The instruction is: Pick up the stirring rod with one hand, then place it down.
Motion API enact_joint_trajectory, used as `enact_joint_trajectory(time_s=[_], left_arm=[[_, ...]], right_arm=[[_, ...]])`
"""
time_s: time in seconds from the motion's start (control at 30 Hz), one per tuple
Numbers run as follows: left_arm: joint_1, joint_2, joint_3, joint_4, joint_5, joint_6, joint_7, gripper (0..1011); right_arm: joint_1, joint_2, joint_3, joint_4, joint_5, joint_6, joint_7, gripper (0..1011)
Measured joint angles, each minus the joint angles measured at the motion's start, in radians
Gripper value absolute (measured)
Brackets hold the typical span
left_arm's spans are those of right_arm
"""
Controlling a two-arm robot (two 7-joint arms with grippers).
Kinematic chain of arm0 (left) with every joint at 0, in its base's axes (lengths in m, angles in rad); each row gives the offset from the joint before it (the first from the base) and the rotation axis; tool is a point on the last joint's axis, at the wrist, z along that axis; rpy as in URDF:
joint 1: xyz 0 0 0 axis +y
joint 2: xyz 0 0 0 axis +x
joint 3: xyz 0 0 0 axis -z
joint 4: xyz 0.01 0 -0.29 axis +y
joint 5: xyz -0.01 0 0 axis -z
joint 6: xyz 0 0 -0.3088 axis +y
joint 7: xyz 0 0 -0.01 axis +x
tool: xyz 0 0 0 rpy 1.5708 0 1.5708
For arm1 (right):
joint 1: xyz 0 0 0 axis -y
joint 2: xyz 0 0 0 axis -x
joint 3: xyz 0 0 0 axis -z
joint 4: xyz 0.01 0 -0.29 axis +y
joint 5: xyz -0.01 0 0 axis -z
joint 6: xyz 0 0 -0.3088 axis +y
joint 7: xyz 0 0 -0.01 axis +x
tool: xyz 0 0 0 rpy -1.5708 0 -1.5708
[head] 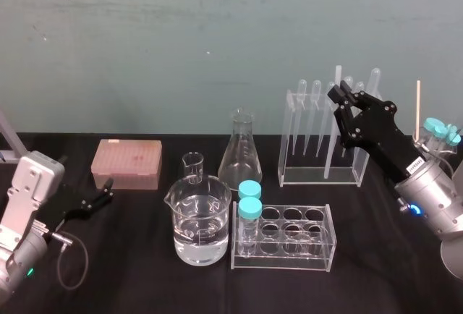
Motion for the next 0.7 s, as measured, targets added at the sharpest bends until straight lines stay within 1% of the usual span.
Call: enact_joint_trajectory(time_s=[0.2,0.37,0.5,0.7], left_arm=[[0.0,0.0,0.0,0.0,0.0,0.0,0.0,1000],[0.0,0.0,0.0,0.0,0.0,0.0,0.0,1000],[0.0,0.0,0.0,0.0,0.0,0.0,0.0,1000],[0.0,0.0,0.0,0.0,0.0,0.0,0.0,1000]], right_arm=[[-0.013,0.005,0.007,-0.017,0.009,0.046,0.026,62],[-0.022,0.01,0.008,-0.025,0.009,0.071,0.037,61],[-0.026,0.015,0.004,-0.026,0.007,0.088,0.048,62],[-0.022,0.017,-0.011,-0.009,0.012,0.122,0.07,62]])
